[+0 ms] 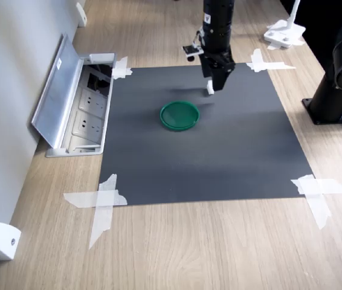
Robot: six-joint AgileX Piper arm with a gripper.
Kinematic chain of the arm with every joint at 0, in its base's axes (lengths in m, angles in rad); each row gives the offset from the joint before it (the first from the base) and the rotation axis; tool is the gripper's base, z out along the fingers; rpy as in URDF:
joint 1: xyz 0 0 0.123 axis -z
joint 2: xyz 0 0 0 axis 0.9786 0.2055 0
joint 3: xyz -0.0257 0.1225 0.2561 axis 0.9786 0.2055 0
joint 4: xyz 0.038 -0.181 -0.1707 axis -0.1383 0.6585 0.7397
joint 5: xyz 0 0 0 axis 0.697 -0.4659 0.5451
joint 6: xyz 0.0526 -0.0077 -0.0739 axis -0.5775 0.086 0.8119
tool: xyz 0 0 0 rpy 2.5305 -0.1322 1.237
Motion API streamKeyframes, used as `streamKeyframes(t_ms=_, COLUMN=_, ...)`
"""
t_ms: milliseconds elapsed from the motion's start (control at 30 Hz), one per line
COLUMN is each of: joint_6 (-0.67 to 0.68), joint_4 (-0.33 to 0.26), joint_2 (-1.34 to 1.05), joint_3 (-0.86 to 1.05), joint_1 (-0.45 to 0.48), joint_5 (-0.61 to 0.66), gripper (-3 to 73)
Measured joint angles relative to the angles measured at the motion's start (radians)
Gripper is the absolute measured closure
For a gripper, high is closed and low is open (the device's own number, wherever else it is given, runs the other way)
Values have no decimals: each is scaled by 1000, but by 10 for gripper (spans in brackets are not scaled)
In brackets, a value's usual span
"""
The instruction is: Grasp a white terminal and put it on the green lid.
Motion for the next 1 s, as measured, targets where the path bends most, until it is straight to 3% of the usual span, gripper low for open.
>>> streamKeyframes(t_ms=1000, joint_6=2, joint_4=22, joint_2=86, joint_3=-12, joint_1=0, joint_5=-9, gripper=127)
